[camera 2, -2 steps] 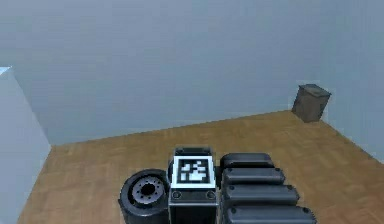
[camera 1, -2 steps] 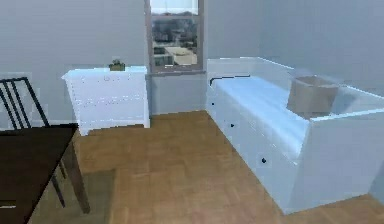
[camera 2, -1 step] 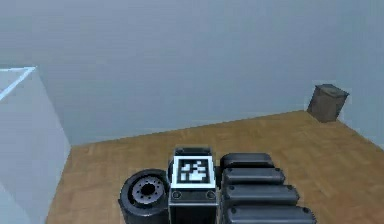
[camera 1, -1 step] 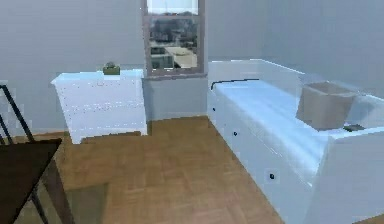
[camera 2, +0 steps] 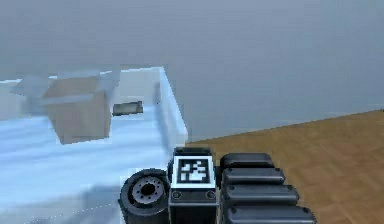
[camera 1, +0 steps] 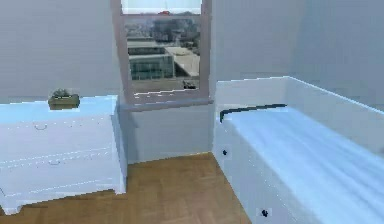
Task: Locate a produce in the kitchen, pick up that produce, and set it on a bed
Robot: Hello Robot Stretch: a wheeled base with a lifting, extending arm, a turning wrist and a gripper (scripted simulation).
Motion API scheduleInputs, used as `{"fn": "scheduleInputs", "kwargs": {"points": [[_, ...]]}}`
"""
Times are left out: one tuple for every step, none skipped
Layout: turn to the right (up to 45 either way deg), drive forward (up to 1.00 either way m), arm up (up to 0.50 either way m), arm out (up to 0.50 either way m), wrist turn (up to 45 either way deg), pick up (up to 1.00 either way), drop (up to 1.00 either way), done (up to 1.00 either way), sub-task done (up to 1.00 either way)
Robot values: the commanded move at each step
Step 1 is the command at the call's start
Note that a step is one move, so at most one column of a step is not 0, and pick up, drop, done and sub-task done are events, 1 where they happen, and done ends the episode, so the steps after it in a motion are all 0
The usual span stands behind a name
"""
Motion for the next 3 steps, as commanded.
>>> {"fn": "scheduleInputs", "kwargs": {"points": [[0.0, 0.85, 0.00, 0.00, 0.0, 0.00, 0.00, 0.00, 0.00], [45.0, 0.00, 0.00, 0.00, 0.0, 0.00, 0.00, 0.00, 0.00], [45.0, 0.00, 0.00, 0.00, 0.0, 0.00, 0.00, 0.00, 0.00]]}}
